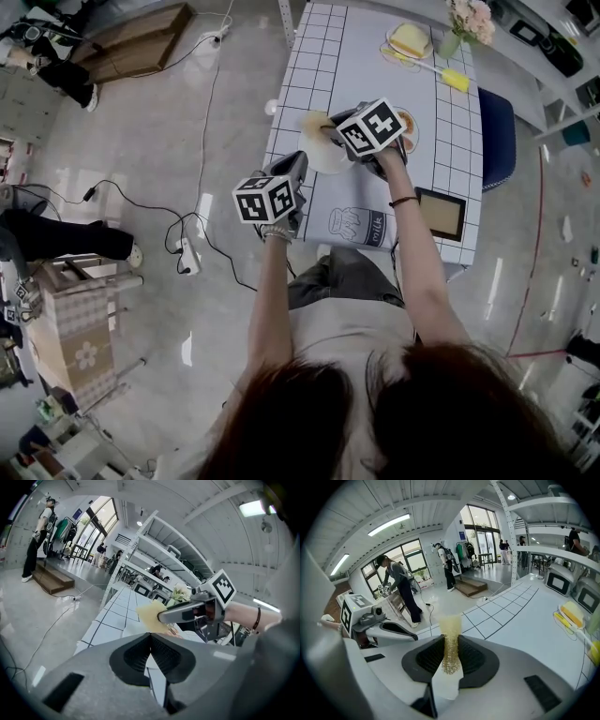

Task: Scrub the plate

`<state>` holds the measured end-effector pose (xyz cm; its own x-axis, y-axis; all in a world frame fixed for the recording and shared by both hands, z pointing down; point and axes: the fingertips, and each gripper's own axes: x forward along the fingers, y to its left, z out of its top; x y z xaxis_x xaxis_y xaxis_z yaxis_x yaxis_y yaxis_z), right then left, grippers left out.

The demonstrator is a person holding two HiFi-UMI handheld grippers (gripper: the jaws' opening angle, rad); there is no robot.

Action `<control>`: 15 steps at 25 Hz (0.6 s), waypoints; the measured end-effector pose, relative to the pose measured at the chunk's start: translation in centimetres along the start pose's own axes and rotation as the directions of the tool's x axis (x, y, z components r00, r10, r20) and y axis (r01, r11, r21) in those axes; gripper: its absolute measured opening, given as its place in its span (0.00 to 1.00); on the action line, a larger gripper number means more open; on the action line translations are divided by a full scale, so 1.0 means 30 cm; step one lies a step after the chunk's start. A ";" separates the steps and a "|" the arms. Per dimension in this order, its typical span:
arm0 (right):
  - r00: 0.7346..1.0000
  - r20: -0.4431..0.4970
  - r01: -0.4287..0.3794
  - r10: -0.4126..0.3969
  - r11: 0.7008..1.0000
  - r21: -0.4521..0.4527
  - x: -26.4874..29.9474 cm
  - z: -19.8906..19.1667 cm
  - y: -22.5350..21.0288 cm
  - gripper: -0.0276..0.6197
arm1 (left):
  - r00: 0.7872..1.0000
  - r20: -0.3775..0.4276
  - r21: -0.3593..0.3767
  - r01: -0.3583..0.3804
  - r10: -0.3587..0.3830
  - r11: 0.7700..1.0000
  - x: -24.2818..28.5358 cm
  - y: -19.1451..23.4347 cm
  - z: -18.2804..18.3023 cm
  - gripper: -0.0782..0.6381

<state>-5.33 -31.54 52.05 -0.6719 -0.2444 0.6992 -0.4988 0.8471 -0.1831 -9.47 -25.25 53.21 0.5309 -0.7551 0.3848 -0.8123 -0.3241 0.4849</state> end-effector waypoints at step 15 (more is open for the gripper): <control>0.985 -0.157 -0.080 0.067 0.993 -0.081 0.068 -0.064 -0.003 0.16 | 1.000 -0.016 -0.074 -0.028 0.027 0.997 0.029 0.005 -0.026 0.12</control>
<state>-5.60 -31.21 54.80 -0.6092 -0.1098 0.7853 -0.3973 0.8994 -0.1824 -8.94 -25.49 54.23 0.5127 -0.7542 0.4103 -0.8067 -0.2594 0.5310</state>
